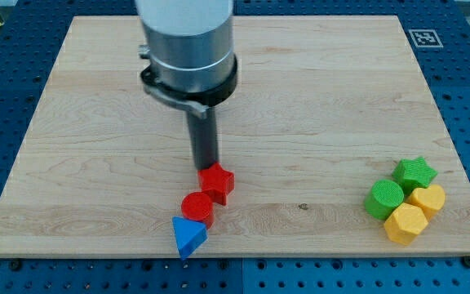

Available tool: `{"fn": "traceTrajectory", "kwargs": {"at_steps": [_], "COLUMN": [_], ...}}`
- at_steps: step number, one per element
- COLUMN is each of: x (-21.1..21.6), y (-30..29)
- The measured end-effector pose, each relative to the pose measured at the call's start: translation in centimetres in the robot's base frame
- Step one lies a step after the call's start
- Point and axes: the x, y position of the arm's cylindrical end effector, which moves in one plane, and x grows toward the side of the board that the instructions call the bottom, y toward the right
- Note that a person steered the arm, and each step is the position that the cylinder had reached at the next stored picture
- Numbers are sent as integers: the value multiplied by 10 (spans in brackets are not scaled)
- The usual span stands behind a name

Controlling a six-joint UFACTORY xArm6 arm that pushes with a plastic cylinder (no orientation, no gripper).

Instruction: Push the blue cube into the red star

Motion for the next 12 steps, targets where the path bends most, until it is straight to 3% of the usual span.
{"fn": "traceTrajectory", "kwargs": {"at_steps": [2,3,4,5,6,8,10,12], "x": [-13,-65,-134,-164,-163,-134,-119,-138], "y": [95,106,67,-20,-58,-55,20,14]}}
